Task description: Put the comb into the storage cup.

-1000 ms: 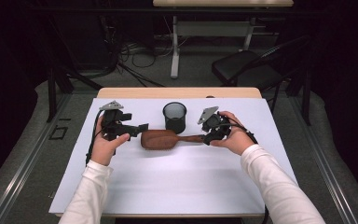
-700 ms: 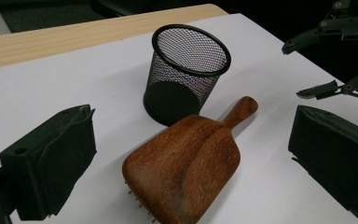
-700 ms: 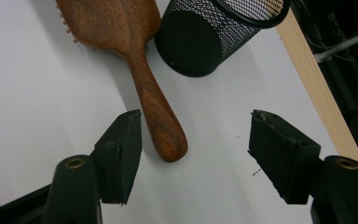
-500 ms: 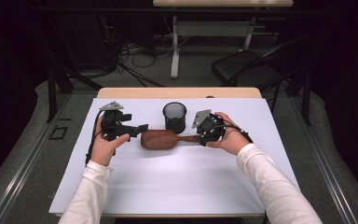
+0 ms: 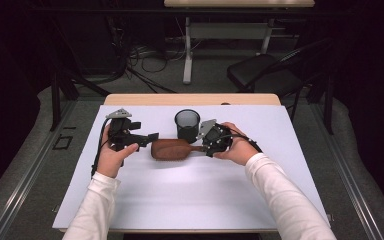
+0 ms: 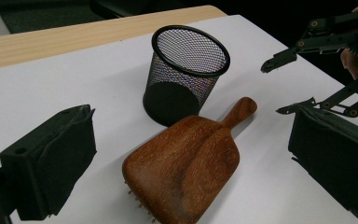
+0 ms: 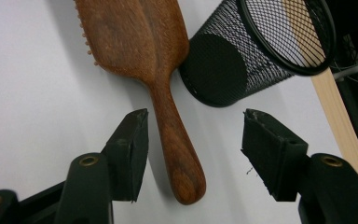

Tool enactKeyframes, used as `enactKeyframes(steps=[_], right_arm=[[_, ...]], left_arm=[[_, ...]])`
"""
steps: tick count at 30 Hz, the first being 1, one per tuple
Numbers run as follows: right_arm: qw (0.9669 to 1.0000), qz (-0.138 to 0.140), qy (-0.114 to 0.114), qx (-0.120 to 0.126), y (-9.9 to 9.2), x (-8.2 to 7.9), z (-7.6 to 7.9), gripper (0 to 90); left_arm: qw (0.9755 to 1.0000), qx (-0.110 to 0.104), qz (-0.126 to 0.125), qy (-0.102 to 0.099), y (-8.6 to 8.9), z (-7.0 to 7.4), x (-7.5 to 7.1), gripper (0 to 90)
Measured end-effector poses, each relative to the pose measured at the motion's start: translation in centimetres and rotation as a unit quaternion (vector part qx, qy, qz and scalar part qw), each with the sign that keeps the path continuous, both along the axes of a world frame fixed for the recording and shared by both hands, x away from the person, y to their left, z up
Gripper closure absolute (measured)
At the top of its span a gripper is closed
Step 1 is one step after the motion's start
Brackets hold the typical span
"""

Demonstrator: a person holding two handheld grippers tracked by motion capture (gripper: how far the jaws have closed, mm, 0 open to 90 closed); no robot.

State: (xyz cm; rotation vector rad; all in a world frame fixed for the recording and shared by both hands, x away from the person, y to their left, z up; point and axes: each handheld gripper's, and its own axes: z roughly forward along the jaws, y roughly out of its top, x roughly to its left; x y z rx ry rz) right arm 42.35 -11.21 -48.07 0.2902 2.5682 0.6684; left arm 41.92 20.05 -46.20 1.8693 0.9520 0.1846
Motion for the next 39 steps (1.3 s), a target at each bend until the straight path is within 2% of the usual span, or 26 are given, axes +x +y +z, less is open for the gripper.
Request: enactKeyframes(steps=[6,13,18,23,25,31,39], right_arm=[[0.9998,0.015,-0.006,-0.014,1.1,-0.1,-0.3,41.9],[0.9992,0.031,0.001,-0.027,1.9,0.1,-0.7,43.7],[0.9991,0.028,0.003,-0.033,2.2,0.1,-1.0,43.7],[0.9982,0.030,-0.003,-0.051,2.4,0.2,-1.4,44.4],[0.9979,0.029,0.002,-0.057,2.6,0.4,-1.5,44.9],[0.9975,0.035,0.000,-0.061,3.0,0.8,-2.0,46.4],[0.9958,0.050,0.014,-0.075,3.3,1.2,-3.0,50.7]], left_arm=[[1.0000,0.001,0.000,0.001,0.0,0.0,0.0,0.7],[1.0000,0.000,0.000,-0.001,0.1,0.0,0.0,0.7],[1.0000,-0.001,0.002,0.000,0.1,0.0,0.0,0.7],[1.0000,0.000,0.002,0.002,0.1,-0.1,0.0,0.7],[1.0000,0.000,0.001,0.003,0.1,-0.1,0.0,0.7],[1.0000,0.000,0.001,0.003,0.1,-0.1,0.0,0.7],[1.0000,-0.004,0.002,0.003,0.2,-0.1,-0.1,0.7]])
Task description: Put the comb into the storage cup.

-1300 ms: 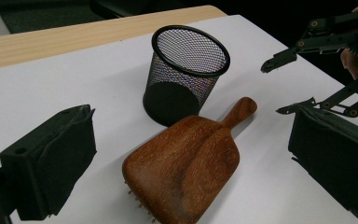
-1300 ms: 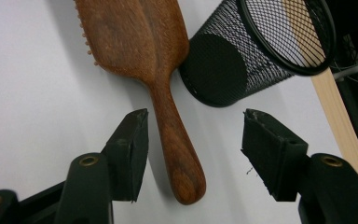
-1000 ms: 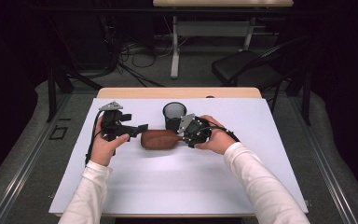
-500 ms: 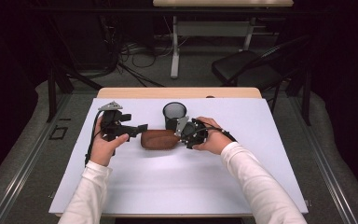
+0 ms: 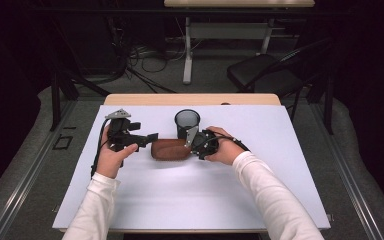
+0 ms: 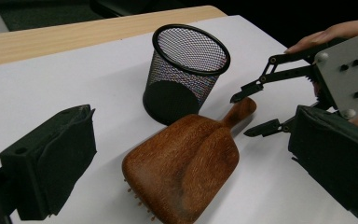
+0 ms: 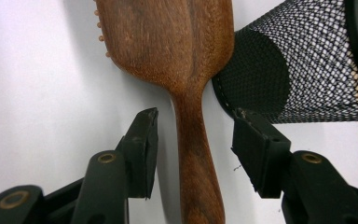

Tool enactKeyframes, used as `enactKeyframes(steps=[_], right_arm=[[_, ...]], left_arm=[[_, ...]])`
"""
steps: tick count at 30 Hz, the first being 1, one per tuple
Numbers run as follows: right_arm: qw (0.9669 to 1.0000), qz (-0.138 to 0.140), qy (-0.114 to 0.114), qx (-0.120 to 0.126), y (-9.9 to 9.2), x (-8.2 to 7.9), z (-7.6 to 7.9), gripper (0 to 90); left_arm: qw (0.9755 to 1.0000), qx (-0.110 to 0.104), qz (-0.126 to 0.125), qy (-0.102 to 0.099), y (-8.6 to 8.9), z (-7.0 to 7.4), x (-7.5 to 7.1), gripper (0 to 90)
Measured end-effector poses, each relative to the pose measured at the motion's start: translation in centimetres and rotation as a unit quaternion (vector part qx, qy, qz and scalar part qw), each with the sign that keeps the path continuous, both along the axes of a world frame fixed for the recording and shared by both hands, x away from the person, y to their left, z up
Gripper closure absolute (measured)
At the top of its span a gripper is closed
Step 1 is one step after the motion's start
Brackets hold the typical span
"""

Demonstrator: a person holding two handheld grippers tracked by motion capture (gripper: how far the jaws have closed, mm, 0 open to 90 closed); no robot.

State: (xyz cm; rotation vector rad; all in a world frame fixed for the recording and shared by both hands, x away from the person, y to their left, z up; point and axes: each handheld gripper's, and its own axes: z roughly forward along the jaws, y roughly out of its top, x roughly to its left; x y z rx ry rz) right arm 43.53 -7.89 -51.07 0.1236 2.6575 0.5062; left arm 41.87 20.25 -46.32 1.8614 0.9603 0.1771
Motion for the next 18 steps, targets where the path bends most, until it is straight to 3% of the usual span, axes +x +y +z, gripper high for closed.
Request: enactKeyframes(steps=[6,11,18], right_arm=[[0.9999,0.000,-0.001,0.011,0.0,0.5,-0.6,52.2],[1.0000,-0.001,-0.005,-0.007,0.1,0.6,-1.0,53.6],[0.9999,0.005,-0.012,-0.008,0.2,1.0,-1.4,57.3]], left_arm=[[1.0000,-0.002,0.000,0.000,0.2,0.1,0.0,1.0],[1.0000,-0.003,0.003,0.001,0.3,0.0,0.0,1.0],[1.0000,-0.002,0.002,0.001,0.3,-0.1,0.0,1.0]])
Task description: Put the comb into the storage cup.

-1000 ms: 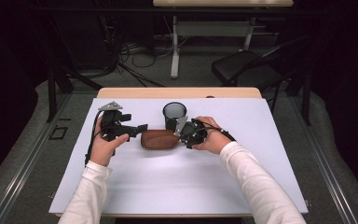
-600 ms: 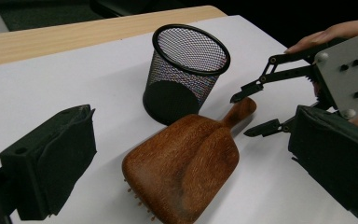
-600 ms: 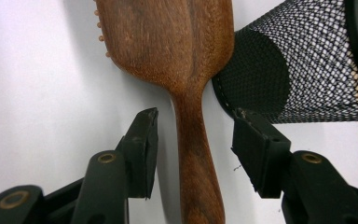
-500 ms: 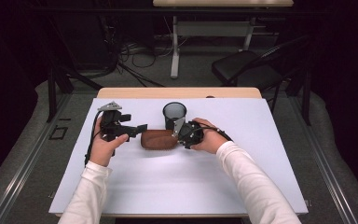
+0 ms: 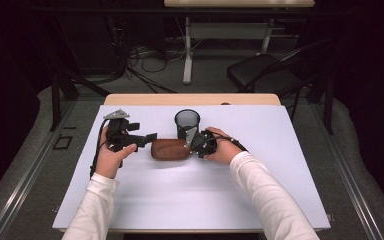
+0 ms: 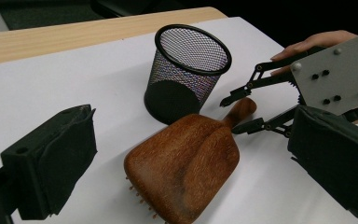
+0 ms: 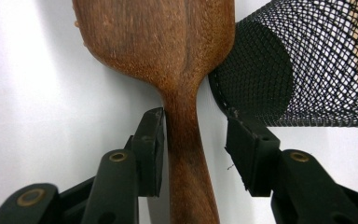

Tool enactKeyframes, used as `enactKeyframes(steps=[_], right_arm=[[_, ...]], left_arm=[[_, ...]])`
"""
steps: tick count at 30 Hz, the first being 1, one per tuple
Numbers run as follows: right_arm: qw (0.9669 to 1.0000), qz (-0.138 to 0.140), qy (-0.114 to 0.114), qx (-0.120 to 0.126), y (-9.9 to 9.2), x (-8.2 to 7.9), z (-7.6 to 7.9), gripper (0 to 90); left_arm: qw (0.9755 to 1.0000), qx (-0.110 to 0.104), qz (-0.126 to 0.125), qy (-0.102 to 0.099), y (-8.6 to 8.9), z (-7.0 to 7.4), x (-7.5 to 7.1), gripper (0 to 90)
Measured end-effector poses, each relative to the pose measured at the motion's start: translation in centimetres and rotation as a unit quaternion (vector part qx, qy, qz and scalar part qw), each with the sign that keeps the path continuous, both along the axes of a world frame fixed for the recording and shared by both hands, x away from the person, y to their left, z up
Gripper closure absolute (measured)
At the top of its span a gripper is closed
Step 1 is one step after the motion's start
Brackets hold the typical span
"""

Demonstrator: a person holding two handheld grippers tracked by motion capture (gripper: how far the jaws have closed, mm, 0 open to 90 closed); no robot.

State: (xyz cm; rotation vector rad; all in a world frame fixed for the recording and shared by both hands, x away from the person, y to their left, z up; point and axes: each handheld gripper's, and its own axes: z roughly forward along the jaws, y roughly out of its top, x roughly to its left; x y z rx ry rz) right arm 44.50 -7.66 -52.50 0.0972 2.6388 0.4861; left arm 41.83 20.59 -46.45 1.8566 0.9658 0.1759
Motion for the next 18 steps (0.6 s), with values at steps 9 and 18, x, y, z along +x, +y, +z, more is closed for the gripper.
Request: enactKeyframes(steps=[9,18], right_arm=[[1.0000,0.002,0.000,-0.004,0.14,0.31,-0.50,58.8],[1.0000,0.003,0.004,-0.008,0.48,0.45,-0.94,60.5]], left_arm=[[1.0000,-0.001,-0.005,0.000,-0.07,-0.09,-0.01,1.0],[1.0000,-0.003,-0.004,0.000,0.01,-0.08,-0.03,1.1]])
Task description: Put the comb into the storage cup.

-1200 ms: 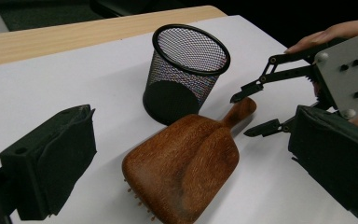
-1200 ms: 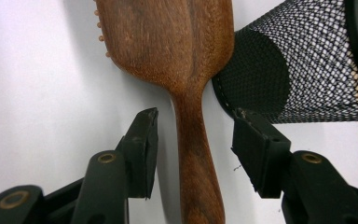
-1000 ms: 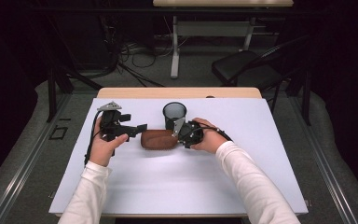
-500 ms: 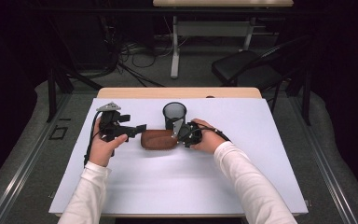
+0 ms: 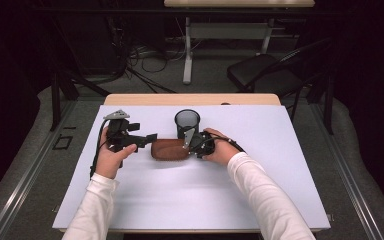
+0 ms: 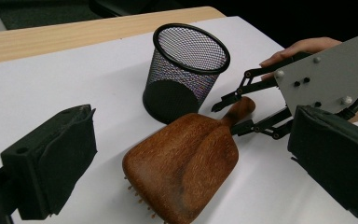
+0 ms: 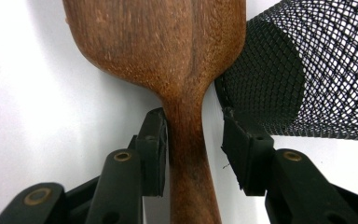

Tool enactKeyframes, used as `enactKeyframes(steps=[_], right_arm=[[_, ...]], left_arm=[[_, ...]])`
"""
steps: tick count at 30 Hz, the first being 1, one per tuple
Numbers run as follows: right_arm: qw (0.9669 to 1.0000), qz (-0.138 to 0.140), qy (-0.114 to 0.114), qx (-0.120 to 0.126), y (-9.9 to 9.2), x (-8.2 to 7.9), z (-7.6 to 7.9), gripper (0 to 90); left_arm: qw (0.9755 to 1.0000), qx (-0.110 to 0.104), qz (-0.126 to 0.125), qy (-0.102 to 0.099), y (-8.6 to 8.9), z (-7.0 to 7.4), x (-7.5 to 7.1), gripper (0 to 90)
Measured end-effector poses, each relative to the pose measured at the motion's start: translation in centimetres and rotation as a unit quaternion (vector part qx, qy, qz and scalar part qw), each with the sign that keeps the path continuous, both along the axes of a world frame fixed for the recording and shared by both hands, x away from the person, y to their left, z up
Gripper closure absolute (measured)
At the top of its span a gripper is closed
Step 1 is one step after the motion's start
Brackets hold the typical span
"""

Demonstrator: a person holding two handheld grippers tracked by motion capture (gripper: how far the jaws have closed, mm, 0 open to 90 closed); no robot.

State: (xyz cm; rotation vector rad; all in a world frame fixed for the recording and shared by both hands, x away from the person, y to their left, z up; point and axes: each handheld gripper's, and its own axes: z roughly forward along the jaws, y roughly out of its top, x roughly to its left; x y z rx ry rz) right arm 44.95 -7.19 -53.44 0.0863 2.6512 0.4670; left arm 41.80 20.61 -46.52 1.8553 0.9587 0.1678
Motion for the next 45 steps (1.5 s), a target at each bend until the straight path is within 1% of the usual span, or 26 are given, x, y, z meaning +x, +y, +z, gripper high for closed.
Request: enactKeyframes(steps=[1,8,9,13,15,16,17,21,25,26,28,33,35,36,37,39,45], right_arm=[[1.0000,0.001,-0.001,0.003,0.02,0.03,-0.08,60.5],[1.0000,-0.001,-0.003,0.004,0.09,0.14,-0.23,61.6],[1.0000,-0.002,-0.003,-0.001,0.13,0.12,-0.19,61.7],[1.0000,0.002,-0.006,0.000,0.24,0.13,-0.39,62.9],[1.0000,0.001,-0.005,-0.006,0.28,0.11,-0.36,63.5],[1.0000,0.003,-0.005,0.000,0.30,0.15,-0.47,63.9],[1.0000,0.003,-0.004,-0.004,0.32,0.13,-0.45,64.1],[1.0000,0.003,-0.004,-0.004,0.38,0.21,-0.48,64.7],[1.0000,0.004,-0.007,0.000,0.47,0.22,-0.59,65.8],[1.0000,0.002,-0.004,-0.004,0.49,0.21,-0.53,66.1],[1.0000,0.007,-0.007,-0.002,0.53,0.24,-0.60,66.8],[0.9998,0.010,-0.009,-0.012,0.67,0.09,-0.57,69.2],[0.9997,0.015,-0.013,-0.012,0.74,0.02,-0.66,70.4],[0.9996,0.016,-0.014,-0.017,0.77,-0.02,-0.63,70.8],[0.9996,0.018,-0.015,-0.015,0.79,-0.07,-0.70,71.4],[0.9995,0.018,-0.014,-0.021,0.79,-0.16,-0.60,72.2],[0.9995,0.021,-0.009,-0.022,0.76,-0.28,-0.57,73.6]], left_arm=[[1.0000,0.000,0.000,0.000,0.01,0.00,0.00,1.0],[1.0000,0.001,0.000,0.000,0.06,-0.01,0.02,1.1],[1.0000,0.001,0.001,0.000,0.06,-0.01,0.02,1.0],[1.0000,0.001,0.001,0.001,0.11,-0.05,0.03,1.1],[1.0000,0.001,0.001,0.002,0.12,-0.05,0.02,1.0],[1.0000,0.001,0.001,0.002,0.12,-0.05,0.02,1.1],[1.0000,0.001,0.000,0.001,0.12,-0.05,0.01,1.0],[1.0000,0.000,0.002,0.002,0.12,-0.09,-0.01,1.1],[1.0000,0.001,0.003,0.002,0.19,-0.09,-0.02,1.1],[1.0000,0.000,0.002,0.002,0.22,-0.08,-0.01,1.1],[1.0000,0.000,0.003,0.001,0.25,-0.06,-0.02,1.3],[1.0000,-0.001,0.004,0.002,0.31,-0.10,0.01,1.5],[1.0000,-0.001,0.005,0.002,0.33,-0.10,0.02,1.6],[1.0000,-0.001,0.005,0.002,0.34,-0.11,0.01,1.7],[1.0000,-0.002,0.006,0.002,0.34,-0.10,0.01,1.8],[1.0000,-0.002,0.006,0.002,0.35,-0.10,0.00,1.8],[1.0000,-0.004,0.007,0.003,0.37,-0.10,0.01,2.0]])
